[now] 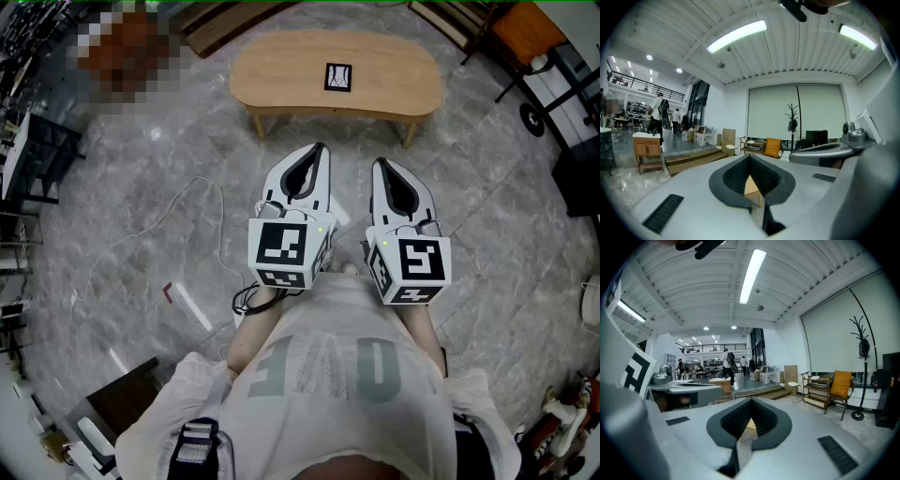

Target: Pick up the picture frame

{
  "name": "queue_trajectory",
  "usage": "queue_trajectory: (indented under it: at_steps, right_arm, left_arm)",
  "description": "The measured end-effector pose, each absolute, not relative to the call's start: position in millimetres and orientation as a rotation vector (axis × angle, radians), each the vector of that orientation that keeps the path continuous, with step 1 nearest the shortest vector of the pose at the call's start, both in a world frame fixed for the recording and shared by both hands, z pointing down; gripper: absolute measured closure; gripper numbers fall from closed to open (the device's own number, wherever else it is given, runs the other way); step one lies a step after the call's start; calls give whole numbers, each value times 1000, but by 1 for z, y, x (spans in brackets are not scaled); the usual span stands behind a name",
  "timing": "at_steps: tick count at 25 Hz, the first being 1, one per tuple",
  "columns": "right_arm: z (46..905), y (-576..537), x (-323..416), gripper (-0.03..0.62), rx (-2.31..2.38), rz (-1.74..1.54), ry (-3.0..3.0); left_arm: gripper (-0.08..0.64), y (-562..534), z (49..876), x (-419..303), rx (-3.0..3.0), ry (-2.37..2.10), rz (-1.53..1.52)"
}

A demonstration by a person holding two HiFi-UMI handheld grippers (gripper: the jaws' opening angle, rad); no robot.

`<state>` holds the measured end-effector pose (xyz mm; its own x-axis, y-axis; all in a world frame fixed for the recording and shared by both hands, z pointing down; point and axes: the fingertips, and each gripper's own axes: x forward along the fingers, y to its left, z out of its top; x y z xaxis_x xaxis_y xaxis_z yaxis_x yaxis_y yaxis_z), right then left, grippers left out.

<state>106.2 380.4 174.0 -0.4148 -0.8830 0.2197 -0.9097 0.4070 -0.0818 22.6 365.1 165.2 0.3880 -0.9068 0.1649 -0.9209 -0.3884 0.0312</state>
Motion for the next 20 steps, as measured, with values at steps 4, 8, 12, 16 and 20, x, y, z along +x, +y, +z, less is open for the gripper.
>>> queue_trajectory:
  at_steps: [4,8,12,16,20]
  right_arm:
    - [172,382,105,588,1623,268,-2509]
    - [173,381,105,588,1626,250,-2510]
    - [177,376,100,588,1626,275,-2489]
    - [174,367,87,588,1639,271,-2495]
    - [172,358,79,588,1645,277,-2494]
  left_arm:
    - [551,365,165,17,2506,-1669,167]
    - [551,362,166,10,2492,-1686,164]
    - [551,359,164,7,2515,-1671,164]
    - [551,346,163,-5,2523,-1663,159]
    - [551,335,157,-15,2531,-1668,153]
